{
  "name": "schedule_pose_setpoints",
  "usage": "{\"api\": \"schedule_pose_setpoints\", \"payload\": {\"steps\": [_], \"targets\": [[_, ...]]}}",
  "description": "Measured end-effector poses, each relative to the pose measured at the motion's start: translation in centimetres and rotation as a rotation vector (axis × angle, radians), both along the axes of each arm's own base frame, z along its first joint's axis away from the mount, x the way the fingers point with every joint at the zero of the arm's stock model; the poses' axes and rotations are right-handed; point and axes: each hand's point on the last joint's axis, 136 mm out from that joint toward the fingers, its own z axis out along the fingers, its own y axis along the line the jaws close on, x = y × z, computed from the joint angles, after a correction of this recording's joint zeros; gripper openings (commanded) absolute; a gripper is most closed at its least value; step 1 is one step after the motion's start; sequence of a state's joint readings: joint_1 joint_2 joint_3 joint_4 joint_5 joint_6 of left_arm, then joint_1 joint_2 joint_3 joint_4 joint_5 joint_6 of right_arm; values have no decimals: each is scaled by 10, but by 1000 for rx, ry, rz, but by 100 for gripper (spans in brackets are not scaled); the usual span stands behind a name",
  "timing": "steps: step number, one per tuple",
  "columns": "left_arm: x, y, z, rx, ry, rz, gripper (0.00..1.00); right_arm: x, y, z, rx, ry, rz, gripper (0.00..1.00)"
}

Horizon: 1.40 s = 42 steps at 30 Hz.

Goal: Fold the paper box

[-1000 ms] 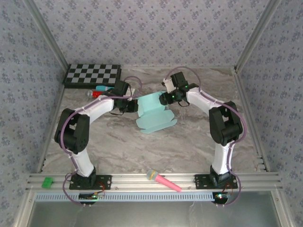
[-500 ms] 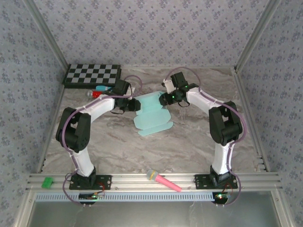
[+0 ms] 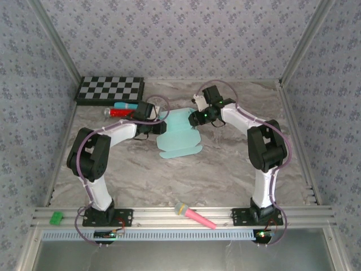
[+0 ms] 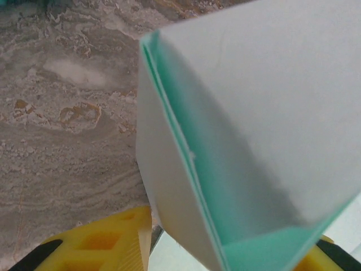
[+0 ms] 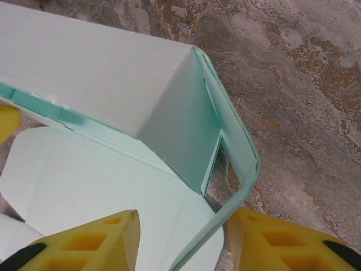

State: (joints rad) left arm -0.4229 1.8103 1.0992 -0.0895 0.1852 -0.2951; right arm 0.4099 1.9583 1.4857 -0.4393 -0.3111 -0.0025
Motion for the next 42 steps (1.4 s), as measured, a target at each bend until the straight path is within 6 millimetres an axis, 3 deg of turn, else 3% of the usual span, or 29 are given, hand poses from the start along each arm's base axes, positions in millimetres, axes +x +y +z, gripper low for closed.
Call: {"api": "schedule_pose_setpoints", "payload": {"steps": [11, 17, 24, 34, 42], "targets": [[26, -8, -1, -7, -140, -23, 35, 1, 0, -2, 9, 19, 4, 46], [30, -9, -8, 3, -153, -38, 16, 0, -1, -6, 10, 35, 4, 46], [33, -10, -8, 14, -176, -49, 6, -3, -1, -8, 13, 53, 9, 46], [27, -2, -7, 57, -158, -47, 1, -7, -8, -6, -1, 30, -17, 55], [4, 9, -6, 81, -51, -17, 0, -14, -16, 29, 11, -75, -30, 64]]}}
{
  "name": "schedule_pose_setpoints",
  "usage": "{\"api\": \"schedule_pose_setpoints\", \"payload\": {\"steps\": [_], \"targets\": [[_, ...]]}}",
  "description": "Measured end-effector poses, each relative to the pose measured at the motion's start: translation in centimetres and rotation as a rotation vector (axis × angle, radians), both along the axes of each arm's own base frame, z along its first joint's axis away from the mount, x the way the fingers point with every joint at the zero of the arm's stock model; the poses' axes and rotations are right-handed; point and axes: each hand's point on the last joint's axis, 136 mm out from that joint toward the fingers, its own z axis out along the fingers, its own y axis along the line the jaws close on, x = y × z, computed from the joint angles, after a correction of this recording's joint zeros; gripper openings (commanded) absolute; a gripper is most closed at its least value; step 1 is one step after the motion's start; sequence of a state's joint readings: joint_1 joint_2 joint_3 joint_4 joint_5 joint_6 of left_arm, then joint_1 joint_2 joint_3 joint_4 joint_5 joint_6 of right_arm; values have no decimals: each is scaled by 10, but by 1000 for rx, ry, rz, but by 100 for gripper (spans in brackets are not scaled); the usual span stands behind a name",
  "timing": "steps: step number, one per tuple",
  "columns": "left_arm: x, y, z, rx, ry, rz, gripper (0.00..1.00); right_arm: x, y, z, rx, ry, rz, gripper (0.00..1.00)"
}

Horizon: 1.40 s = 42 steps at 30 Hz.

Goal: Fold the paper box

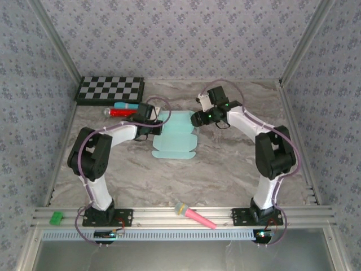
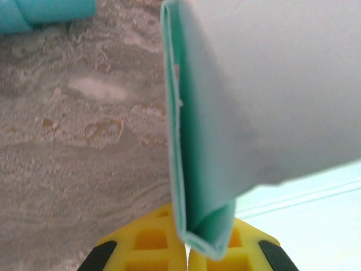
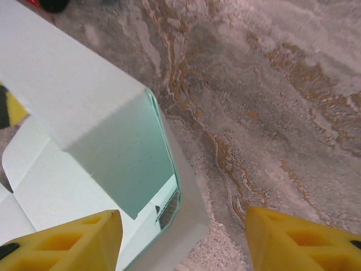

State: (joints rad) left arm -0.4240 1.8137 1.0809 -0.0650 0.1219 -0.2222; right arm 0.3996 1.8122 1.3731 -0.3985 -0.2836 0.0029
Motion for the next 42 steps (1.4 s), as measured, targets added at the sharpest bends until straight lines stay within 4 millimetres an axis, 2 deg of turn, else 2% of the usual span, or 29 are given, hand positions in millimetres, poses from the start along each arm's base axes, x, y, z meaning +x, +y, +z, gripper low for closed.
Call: {"api": "schedule_pose_setpoints", "payload": {"steps": [5, 9, 12, 16, 18, 22, 25, 33, 42], "targets": [[-12, 9, 1, 16, 57, 44, 0, -13, -3, 21, 23, -53, 16, 65], [-17, 12, 1, 24, 87, 61, 0, -23, -10, 25, 34, -71, 9, 64], [-19, 12, 2, 29, 104, 63, 0, -25, -25, 18, 43, -61, -37, 62], [-23, 13, 2, 33, 119, 65, 0, -18, -50, -1, 37, -10, -114, 61], [-25, 13, 2, 33, 128, 63, 0, -15, -54, -10, 34, 9, -122, 59], [-28, 12, 2, 29, 151, 62, 0, -19, -40, -33, 42, 72, -66, 57], [-30, 12, 3, 30, 165, 59, 0, -17, -27, -41, 51, 90, -27, 57], [-31, 10, 7, 24, 177, 55, 0, -15, 1, -32, 117, 79, 73, 57], [-32, 9, 8, 20, 187, 50, 0, -21, 22, -35, 156, 105, 157, 57]]}}
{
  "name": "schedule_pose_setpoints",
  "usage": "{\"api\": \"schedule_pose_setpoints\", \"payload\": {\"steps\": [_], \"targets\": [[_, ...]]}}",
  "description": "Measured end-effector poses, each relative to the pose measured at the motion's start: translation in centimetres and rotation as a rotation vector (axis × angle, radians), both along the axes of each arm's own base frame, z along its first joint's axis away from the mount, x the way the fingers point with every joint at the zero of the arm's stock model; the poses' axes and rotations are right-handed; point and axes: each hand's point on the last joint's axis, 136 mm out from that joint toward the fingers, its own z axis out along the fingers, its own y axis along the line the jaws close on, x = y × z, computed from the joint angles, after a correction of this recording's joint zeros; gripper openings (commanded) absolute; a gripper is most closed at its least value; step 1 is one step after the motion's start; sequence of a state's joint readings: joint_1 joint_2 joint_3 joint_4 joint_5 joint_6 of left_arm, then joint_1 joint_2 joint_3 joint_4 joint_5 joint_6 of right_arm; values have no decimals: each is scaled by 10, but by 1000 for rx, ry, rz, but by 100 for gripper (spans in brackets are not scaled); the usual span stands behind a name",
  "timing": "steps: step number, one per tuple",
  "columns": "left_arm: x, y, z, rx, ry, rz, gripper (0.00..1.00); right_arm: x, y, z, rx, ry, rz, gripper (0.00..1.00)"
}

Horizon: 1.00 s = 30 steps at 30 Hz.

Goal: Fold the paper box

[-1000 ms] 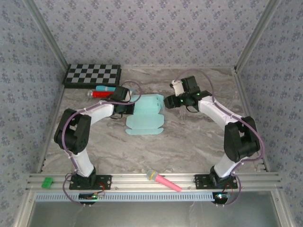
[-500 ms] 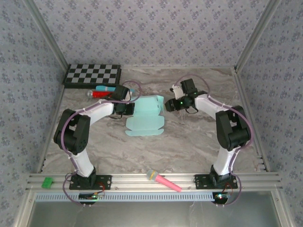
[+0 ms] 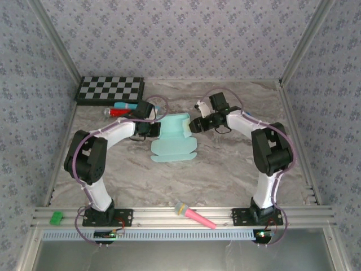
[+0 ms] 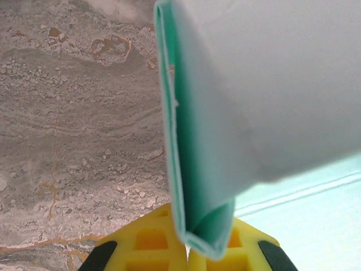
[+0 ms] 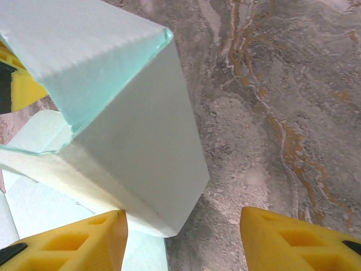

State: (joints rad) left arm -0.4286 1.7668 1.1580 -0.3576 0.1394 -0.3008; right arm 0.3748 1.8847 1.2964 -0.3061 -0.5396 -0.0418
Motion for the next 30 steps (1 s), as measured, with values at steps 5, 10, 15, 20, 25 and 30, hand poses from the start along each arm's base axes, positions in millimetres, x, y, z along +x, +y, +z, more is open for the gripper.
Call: {"api": "schedule_pose_setpoints", "payload": {"steps": [5, 10, 15, 20, 25, 30], "targets": [[2, -4, 6, -7, -6, -6, 0, -2, 9, 4, 10, -5, 25, 55], [2, -7, 8, -13, -8, -13, 0, -5, 17, 0, -1, -5, 40, 55], [0, -8, 7, -14, 1, -19, 0, -1, 15, -10, -67, -25, 12, 54], [-3, -10, 7, -23, 12, -26, 0, 9, 10, -13, -143, -79, -38, 50], [-3, -10, 8, -25, 12, -28, 0, 14, 8, -17, -208, -118, -69, 49], [-3, -10, 8, -25, 13, -27, 0, 20, 6, -25, -259, -136, -96, 45]]}}
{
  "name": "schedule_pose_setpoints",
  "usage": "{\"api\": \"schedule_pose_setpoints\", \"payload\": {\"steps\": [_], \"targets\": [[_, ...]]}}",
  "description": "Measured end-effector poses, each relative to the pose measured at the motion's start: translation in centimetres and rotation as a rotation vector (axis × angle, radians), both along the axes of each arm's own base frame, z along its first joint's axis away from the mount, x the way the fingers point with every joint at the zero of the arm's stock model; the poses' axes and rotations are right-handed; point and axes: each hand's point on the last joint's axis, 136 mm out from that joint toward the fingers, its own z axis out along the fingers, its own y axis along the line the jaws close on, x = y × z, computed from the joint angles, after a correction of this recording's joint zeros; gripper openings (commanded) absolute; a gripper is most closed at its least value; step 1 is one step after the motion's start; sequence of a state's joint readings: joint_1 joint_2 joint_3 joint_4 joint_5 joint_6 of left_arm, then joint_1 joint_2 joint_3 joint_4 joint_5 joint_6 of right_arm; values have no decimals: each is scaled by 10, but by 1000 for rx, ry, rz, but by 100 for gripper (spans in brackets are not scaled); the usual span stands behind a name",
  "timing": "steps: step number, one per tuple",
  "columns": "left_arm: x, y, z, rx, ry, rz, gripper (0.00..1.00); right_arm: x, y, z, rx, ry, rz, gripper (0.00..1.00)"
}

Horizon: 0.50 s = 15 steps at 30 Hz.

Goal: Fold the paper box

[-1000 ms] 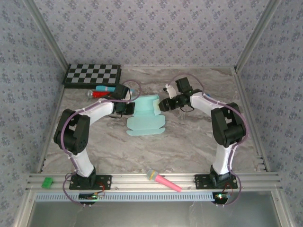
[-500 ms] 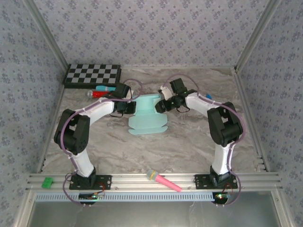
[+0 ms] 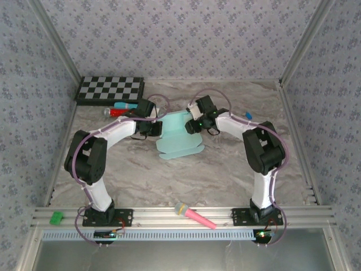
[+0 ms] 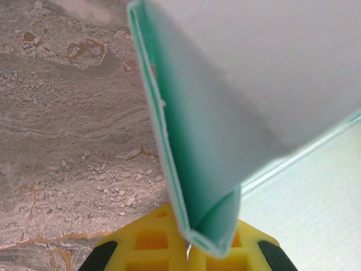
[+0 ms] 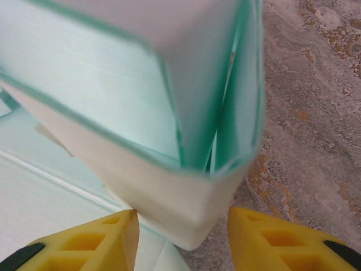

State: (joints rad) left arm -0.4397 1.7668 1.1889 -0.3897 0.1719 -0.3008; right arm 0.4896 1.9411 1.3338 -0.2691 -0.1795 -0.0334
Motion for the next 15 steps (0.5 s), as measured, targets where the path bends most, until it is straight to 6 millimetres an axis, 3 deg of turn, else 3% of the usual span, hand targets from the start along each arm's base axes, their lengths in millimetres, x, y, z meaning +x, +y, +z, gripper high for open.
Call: {"api": "schedule_pose_setpoints", "payload": {"steps": [4, 15], "targets": [[0, 0, 0, 0, 1, 0, 0, 2, -2, -6, -22, 1, -21, 44], [1, -2, 4, -8, -4, -7, 0, 10, -1, 0, 51, 24, -27, 54]]}}
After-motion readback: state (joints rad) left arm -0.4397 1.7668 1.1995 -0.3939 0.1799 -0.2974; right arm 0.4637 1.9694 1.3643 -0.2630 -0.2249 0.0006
